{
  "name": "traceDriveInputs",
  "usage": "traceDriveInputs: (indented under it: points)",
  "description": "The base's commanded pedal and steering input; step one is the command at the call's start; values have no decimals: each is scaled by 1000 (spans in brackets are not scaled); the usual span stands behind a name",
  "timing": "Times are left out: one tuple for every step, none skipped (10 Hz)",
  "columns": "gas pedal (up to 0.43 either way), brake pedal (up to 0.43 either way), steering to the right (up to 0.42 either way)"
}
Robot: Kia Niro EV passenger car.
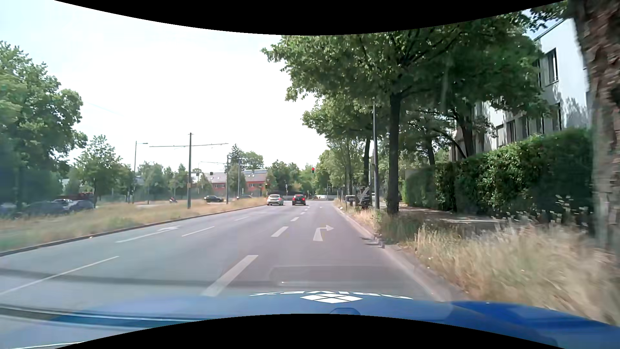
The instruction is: Follow the waypoints while adhering to traffic rules and regulations
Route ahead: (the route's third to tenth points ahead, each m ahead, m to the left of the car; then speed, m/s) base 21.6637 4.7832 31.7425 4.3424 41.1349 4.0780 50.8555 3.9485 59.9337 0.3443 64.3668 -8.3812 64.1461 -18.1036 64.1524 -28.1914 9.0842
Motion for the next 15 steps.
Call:
traceDriveInputs:
  points:
    - [157, 0, 2]
    - [157, 0, 2]
    - [157, 0, 1]
    - [157, 0, 0]
    - [130, 0, 0]
    - [130, 0, 0]
    - [118, 0, 0]
    - [0, 0, -1]
    - [0, 0, -2]
    - [0, 0, -3]
    - [0, 0, -6]
    - [0, 0, -8]
    - [0, 0, -8]
    - [0, 0, -8]
    - [0, 0, -8]
